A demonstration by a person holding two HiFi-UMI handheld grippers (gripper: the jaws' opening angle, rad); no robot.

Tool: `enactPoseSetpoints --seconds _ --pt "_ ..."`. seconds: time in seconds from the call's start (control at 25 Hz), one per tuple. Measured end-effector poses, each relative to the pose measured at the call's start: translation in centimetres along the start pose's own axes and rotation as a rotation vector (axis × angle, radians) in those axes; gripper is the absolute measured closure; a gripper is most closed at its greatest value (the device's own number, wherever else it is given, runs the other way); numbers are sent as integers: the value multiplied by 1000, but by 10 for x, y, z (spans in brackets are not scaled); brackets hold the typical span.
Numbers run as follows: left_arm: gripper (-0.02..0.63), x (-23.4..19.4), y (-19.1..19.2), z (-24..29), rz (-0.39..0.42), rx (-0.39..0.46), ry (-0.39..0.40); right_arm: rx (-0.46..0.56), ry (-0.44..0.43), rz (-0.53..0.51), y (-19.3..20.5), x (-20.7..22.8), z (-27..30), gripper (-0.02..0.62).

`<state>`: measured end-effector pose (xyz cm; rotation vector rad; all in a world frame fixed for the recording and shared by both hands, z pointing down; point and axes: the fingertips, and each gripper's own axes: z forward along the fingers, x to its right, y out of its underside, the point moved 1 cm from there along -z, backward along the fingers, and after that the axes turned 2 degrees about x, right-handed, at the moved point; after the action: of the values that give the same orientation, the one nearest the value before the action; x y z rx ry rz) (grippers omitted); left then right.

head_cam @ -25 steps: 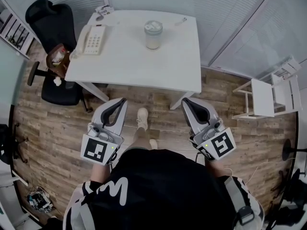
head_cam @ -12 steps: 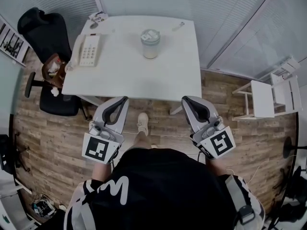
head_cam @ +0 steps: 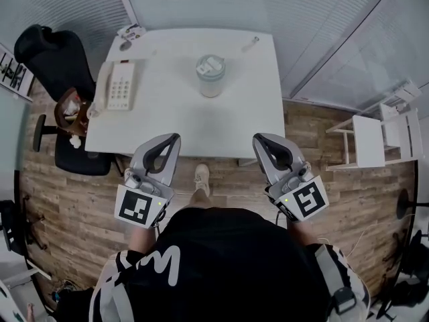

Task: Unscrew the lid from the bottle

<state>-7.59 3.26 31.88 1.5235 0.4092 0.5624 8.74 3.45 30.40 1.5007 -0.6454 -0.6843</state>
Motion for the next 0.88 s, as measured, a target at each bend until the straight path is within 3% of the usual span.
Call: enactPoseSetpoints --seconds 0.88 --pt "603 -109 8 101 0 -13 96 -15 72 -1 3 77 117 594"
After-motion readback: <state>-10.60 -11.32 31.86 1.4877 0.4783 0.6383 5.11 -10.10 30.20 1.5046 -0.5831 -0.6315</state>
